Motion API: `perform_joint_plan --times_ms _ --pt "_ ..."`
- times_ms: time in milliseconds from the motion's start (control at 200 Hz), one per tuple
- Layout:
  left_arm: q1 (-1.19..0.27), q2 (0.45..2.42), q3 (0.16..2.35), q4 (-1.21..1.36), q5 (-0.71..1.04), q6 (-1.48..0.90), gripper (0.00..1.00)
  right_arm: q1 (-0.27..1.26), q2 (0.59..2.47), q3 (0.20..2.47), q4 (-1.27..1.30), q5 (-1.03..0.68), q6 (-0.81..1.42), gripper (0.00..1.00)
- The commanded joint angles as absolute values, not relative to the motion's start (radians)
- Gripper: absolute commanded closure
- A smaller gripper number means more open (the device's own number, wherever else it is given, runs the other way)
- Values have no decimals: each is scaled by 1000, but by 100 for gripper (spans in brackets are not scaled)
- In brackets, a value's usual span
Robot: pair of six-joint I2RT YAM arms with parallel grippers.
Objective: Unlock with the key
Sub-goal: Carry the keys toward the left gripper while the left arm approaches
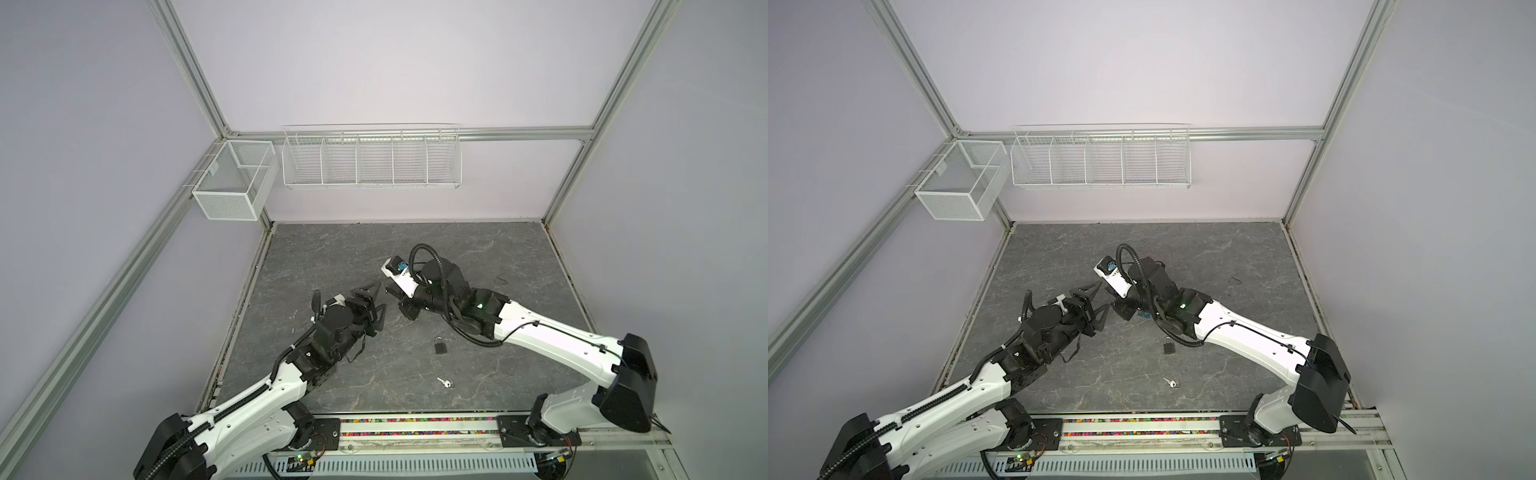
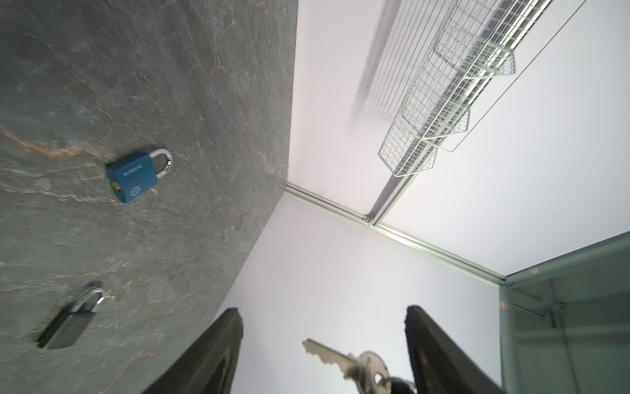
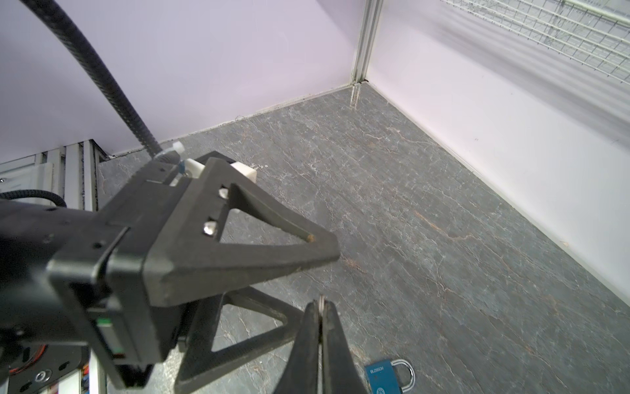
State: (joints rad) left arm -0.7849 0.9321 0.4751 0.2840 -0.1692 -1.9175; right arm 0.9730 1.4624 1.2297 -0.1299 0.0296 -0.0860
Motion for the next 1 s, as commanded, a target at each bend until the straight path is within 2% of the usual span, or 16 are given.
perform_joint_plan --times_ms 0,235,675,780,995 --pt "-792 954 509 372 -222 -1999 26 981 1481 1219 -82 25 -67 93" --pt "-802 1005 509 469 -237 -2055 27 988 1503 1227 -46 18 -56 93" --pt "-802 907 487 363 -314 -2066 45 991 1472 1169 -41 44 -64 94" --pt "-801 921 504 355 -305 -2056 52 992 1464 1169 -39 36 -66 93" --pt "-802 942 491 375 -300 -2045 56 992 1442 1166 -44 37 -77 94"
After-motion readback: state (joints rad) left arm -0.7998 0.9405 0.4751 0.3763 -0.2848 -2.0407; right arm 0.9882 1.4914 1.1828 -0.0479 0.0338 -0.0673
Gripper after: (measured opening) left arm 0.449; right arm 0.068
